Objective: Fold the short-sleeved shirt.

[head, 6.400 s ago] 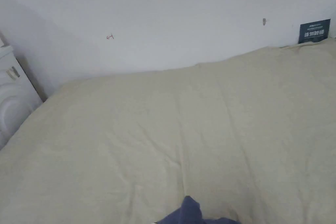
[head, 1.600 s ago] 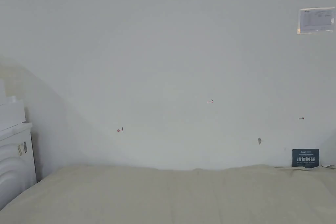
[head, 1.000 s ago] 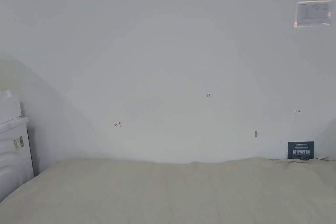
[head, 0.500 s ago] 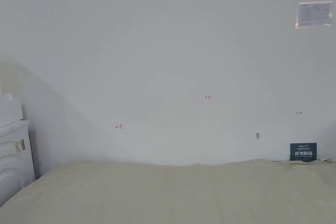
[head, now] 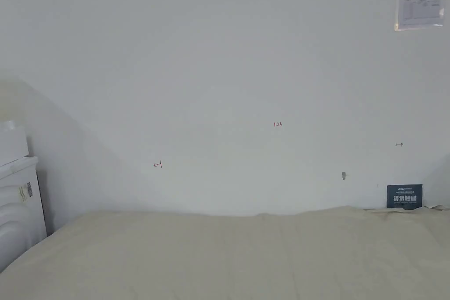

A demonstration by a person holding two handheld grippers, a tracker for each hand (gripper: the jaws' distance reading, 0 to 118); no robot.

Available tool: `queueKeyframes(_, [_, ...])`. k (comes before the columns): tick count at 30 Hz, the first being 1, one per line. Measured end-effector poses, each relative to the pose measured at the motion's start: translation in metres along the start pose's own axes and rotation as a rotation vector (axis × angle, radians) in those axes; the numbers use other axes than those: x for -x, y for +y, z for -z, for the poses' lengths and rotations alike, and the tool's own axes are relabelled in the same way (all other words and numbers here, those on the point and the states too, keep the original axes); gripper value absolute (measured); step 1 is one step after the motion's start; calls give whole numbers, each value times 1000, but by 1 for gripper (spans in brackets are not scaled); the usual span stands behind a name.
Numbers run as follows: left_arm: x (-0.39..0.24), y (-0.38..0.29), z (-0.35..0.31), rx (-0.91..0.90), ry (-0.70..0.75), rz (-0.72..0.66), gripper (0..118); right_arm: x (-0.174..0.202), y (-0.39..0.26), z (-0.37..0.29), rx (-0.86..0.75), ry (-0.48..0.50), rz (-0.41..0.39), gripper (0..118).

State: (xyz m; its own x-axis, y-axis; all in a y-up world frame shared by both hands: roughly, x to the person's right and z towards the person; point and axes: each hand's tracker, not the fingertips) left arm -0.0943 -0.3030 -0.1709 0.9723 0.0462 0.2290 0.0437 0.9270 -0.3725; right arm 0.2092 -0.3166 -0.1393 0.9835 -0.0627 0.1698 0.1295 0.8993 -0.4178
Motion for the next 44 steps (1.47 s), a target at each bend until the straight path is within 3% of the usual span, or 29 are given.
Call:
queueKeyframes(17, [0,0,1,3,-5,-2,118,1,2,-5,-9,31,4,89])
queueKeyframes(29, [-1,3,2,-6,-6,2,118,-3,1,-2,-1,17,25,89])
queueKeyframes(32, [-1,2,4,2,-10,-1,118,-5,2,-2,2,23,62,89])
queueKeyframes(36, [-1,3,3,10,-9,-4,118,-1,-3,-7,0,-11,44,89])
queueKeyframes(40, [-3,4,5,14,-3,7,118,-5,-12,-2,-11,96,-4,89])
queueKeyframes(43, [-3,5,5,15,-9,9,118,-10,-13,2,42,85,80,89])
queueKeyframes(44, [-3,5,5,10,-13,7,118,-10,-12,1,18,86,63,89])
